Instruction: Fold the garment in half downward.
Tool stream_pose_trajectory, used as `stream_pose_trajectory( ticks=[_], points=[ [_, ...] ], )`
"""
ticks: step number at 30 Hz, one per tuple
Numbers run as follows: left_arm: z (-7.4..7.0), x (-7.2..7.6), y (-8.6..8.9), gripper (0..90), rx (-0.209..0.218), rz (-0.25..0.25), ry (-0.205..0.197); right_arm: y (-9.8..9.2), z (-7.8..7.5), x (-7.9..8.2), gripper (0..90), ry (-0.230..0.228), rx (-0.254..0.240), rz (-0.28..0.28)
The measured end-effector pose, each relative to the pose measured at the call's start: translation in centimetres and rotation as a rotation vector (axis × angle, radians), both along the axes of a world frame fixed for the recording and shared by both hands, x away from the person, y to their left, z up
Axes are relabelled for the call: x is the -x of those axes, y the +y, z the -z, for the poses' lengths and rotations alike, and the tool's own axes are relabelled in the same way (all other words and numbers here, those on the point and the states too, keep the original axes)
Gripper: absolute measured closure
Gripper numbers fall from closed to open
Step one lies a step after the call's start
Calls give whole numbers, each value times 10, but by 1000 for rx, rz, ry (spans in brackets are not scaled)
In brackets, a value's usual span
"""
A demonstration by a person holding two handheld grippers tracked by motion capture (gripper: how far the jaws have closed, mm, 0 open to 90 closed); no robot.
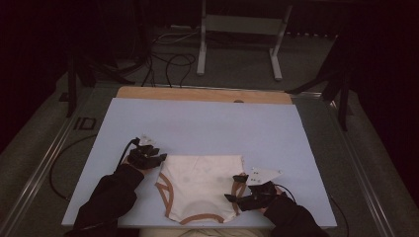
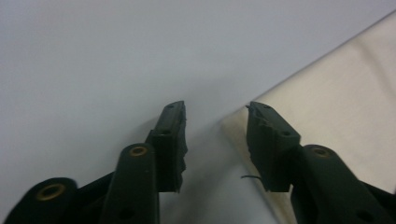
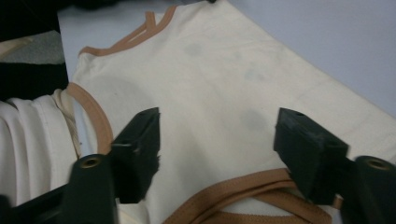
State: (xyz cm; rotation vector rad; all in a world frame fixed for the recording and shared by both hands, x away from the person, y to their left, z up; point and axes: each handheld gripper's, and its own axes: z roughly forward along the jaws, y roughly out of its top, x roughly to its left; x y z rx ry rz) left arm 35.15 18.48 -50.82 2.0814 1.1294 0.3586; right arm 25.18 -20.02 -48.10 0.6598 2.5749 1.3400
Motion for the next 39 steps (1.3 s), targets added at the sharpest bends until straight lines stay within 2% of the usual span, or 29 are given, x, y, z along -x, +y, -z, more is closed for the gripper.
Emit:
stream_pose_trajectory(
  ticks=[2,4,7,8,9,12,13,14,15,16,20,21,25,29,30,36,39],
  points=[
    [-8,1,4,488,28,18,-25,-1,-2,-1,227,6,-6,-3],
    [-15,2,5,378,47,29,-31,-2,-3,-3,174,13,-17,-7],
    [-23,4,6,283,78,45,-48,-4,-4,-6,129,16,-34,1],
    [-25,5,6,254,90,71,-48,-5,-5,-7,137,8,-35,7],
    [-26,5,6,184,93,81,-52,-6,-5,-9,133,9,-41,13],
    [-29,8,3,132,102,121,-71,-10,-8,-14,126,-14,-48,36],
    [-29,8,3,108,102,121,-71,-10,-8,-14,126,-14,-48,36],
    [-30,9,2,108,113,149,-81,-11,-9,-15,127,-20,-51,43],
    [-30,9,2,63,119,159,-91,-15,-10,-20,133,-34,-47,37],
    [-30,10,2,51,124,181,-112,-16,-11,-23,133,-41,-42,34],
    [-29,9,0,50,127,228,-125,-23,-11,-37,134,-45,-53,45],
    [-27,8,0,50,125,237,-139,-25,-11,-40,134,-48,-52,50],
    [-23,7,-1,50,130,286,-142,-30,-10,-55,133,-43,-45,81],
    [-21,4,-3,50,116,305,-108,-32,-9,-67,137,-32,-30,89],
    [-20,3,-3,50,114,313,-101,-32,-9,-70,137,-18,-33,88],
    [-13,1,-4,40,121,373,-48,-32,-1,-85,136,16,-27,77],
    [-9,-1,-5,42,98,388,-27,-31,4,-91,136,29,-22,78]
  ],
)
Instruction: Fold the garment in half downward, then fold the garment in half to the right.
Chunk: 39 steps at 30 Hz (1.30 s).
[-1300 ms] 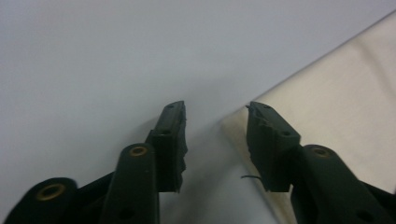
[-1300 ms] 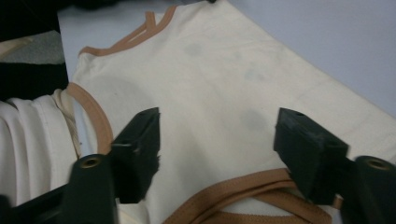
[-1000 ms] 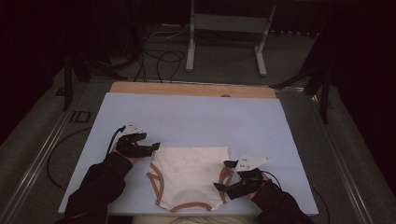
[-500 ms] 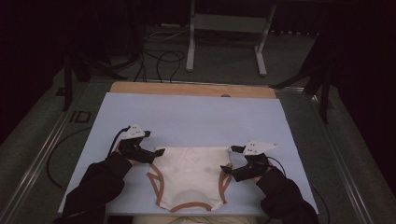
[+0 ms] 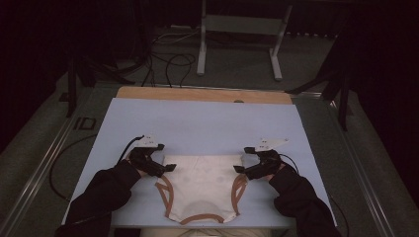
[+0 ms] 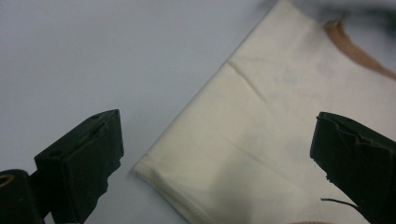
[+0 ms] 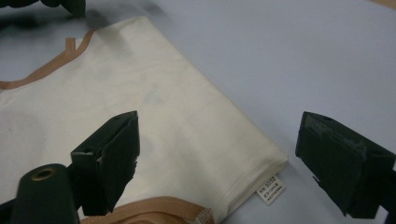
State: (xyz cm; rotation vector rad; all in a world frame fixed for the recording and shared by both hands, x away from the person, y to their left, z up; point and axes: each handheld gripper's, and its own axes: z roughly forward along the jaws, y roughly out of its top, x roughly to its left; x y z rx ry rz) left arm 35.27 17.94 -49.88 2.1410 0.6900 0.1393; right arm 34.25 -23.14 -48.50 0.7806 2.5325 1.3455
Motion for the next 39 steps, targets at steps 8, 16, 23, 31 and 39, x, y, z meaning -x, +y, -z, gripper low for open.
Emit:
stream_pose_trajectory(
  ticks=[8,16,23,31,39],
  points=[
    [3,-4,-1,99,-25,-7,12,1,8,-11,135,33,28,-4],
    [6,-9,-1,201,-48,1,40,2,15,-22,178,71,63,-5],
    [13,-12,-4,301,-90,-3,63,4,22,-27,239,96,87,-3],
    [16,-15,-2,416,-102,-14,86,1,28,-35,376,113,111,31],
    [17,-16,-4,515,-129,-43,75,5,32,-36,518,126,139,9]
  ],
)
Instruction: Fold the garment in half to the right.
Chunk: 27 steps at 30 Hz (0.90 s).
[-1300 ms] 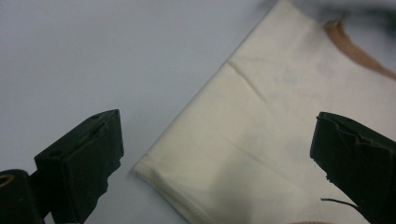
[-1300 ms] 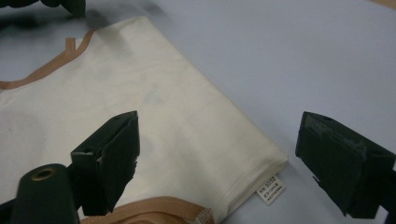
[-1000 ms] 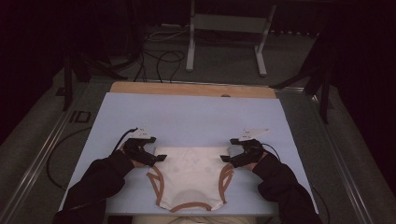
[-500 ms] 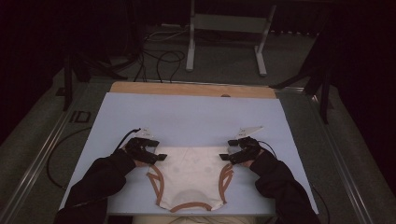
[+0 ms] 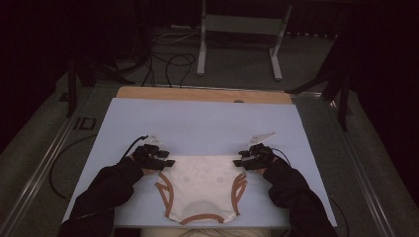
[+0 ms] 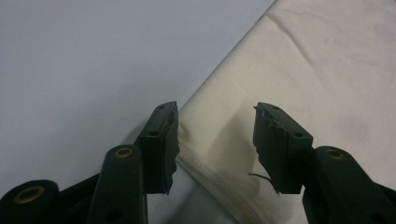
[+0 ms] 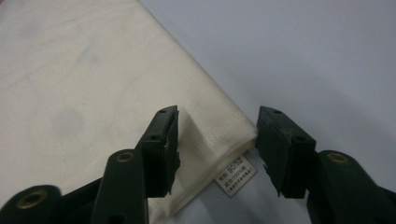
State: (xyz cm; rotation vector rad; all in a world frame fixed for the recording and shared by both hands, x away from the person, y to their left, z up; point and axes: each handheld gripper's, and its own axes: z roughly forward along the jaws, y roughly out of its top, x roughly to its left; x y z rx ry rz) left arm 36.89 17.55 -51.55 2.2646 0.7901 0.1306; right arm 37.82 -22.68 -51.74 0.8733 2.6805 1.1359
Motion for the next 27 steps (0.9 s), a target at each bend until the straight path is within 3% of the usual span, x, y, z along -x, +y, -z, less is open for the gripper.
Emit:
stream_pose_trajectory(
  ticks=[7,9,12,14,21,25,27],
  points=[
    [0,-4,2,498,-4,-15,-11,3,1,1,564,-13,27,-11],
    [2,-5,1,480,-42,-27,-18,2,1,0,580,-13,27,-9],
    [2,-4,1,466,-36,-14,-11,4,0,2,609,-16,37,-8],
    [1,-3,0,471,-56,-8,-19,4,0,2,650,-21,43,-17],
    [-1,-3,-1,628,-65,-15,-8,5,0,3,791,-13,43,-21],
    [0,-2,-2,839,-36,9,10,7,-1,4,856,-16,49,-26],
    [-1,-1,-2,866,-32,12,8,7,-2,4,863,-24,52,-29]
  ],
)
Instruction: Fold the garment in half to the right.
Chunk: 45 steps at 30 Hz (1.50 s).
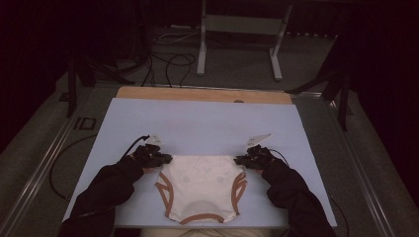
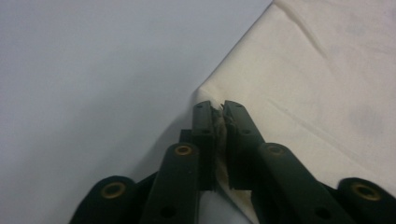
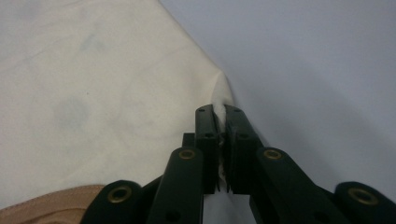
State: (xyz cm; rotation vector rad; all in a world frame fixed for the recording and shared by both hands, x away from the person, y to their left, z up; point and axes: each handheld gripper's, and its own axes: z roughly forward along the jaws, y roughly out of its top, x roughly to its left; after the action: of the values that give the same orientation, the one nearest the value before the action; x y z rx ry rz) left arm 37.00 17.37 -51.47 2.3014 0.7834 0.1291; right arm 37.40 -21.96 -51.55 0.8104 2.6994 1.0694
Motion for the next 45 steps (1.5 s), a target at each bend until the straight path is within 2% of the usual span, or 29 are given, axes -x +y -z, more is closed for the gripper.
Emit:
stream_pose_trajectory(
  ticks=[4,7,18,24,28,33,45],
  points=[
    [-2,-2,2,877,29,-2,6,-2,-2,-1,867,-6,-9,4],
    [-7,-3,2,879,43,-7,-5,-3,-5,-2,868,-8,-17,16],
    [-16,-12,1,880,55,-23,-46,-8,-17,-11,868,-43,-40,49],
    [-21,-20,-1,879,68,-39,-86,-10,-23,-20,868,-58,-42,72],
    [-23,-27,-2,880,79,-52,-91,-12,-25,-26,867,-59,-64,97],
    [-25,-36,-5,880,64,-62,-103,-12,-26,-34,867,-61,-60,114],
    [-25,-54,-8,879,75,-91,-132,-11,-32,-53,867,-74,-44,147]
  ],
)
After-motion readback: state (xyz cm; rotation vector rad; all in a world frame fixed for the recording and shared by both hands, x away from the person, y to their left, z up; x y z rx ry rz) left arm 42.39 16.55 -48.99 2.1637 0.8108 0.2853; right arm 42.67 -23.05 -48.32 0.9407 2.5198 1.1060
